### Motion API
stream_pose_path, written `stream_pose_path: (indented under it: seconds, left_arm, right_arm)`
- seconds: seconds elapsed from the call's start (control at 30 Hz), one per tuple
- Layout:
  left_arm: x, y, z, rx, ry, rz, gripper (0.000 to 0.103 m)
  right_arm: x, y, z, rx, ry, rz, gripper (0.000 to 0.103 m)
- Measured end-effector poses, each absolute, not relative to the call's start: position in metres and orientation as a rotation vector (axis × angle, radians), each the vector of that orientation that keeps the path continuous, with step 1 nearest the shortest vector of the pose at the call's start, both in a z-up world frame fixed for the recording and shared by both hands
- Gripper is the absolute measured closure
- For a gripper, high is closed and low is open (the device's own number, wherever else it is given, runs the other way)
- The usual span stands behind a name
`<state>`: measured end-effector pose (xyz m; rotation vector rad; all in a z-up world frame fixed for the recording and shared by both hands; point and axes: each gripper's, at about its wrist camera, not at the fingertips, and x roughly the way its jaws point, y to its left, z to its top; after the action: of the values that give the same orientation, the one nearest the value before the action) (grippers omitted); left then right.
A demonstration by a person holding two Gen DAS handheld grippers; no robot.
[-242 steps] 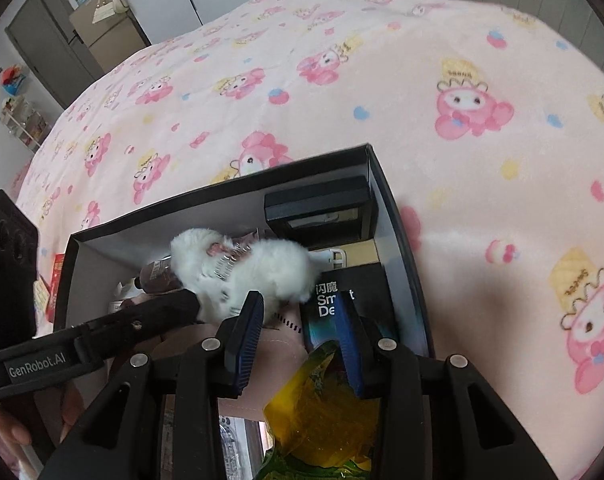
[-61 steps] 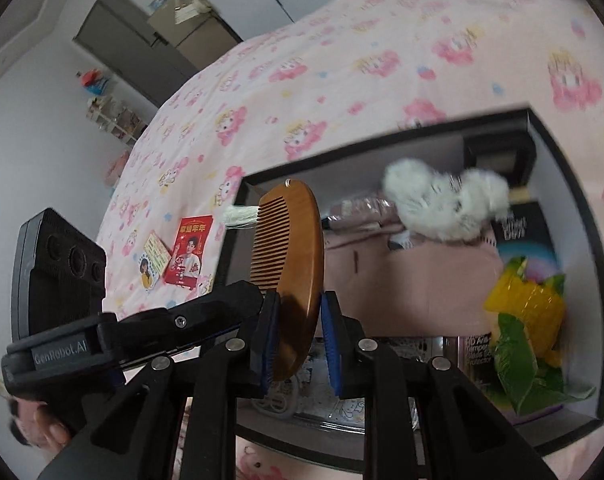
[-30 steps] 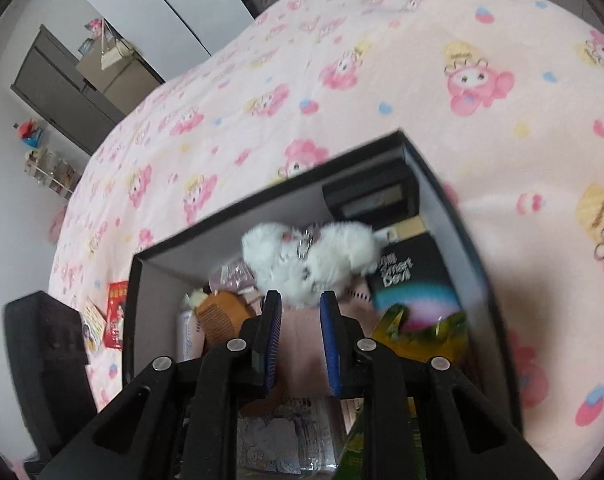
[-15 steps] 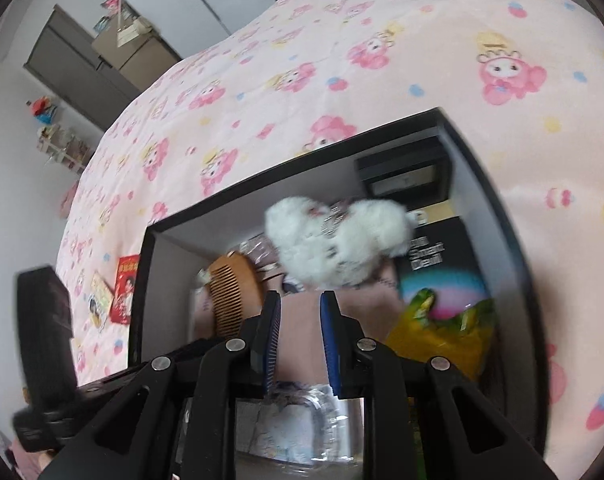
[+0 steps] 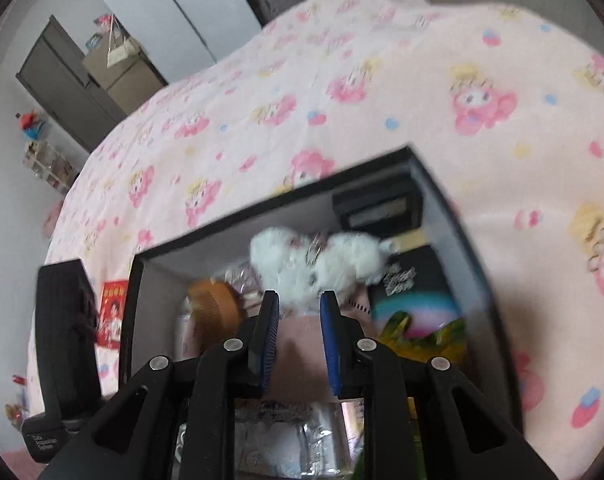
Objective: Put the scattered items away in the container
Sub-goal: 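Lower the comb into the box and open the right gripper, then withdraw the right tool from the box toward the red envelope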
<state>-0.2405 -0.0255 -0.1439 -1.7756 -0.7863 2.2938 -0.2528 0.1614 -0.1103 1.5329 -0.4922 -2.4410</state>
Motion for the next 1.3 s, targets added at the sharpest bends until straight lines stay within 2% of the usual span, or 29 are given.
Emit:
stream_pose_path:
  seconds: [0.1,0.23,0.43,0.63,0.73,0.87,1.17,1.3]
  left_arm:
    - [-0.232,-0.046,-0.134,-1.798,-0.774,2.406,0.068]
    - [-0.226,-0.062,-0.126,-1.697,-0.898,2.346,0.065]
    - [-0.236,-0.054,-0.141,-1.761,-0.842,2.273,0.063]
    - [-0.238,-0.055,-0.133,-1.771,-0.778,2.359,0.062]
    - [-0.24,-0.046,-0.136,-1.823,-0.714,2.387,0.062]
    - [-0.216,-0.05,-0.109,-1.67,-0.746,2.43,0.062]
    - [-0.131,-0.05,-0.044,-1.405,-0.537,2.579,0.059]
    - [-0.107,-0.061,-0.038,-1.379,-0.543,2.583,0.058]
  right_arm:
    - [-0.257,0.155,-0.121,1.583,-0.523,-2.357,0.085]
    - [-0.254,0.142,-0.123,1.582,-0.46,-2.363,0.085]
    - [-0.252,0.136,-0.126,1.598,-0.425,-2.353,0.084]
    - [-0.254,0.137,-0.126,1.609,-0.388,-2.382,0.084]
    - [-0.253,0.139,-0.122,1.606,-0.336,-2.438,0.079]
    - [-0.236,0.141,-0.112,1.564,-0.292,-2.497,0.079]
    - [-0.154,0.113,-0.054,1.29,-0.127,-2.592,0.077]
    - [-0.125,0.098,-0.042,1.246,-0.083,-2.588,0.077]
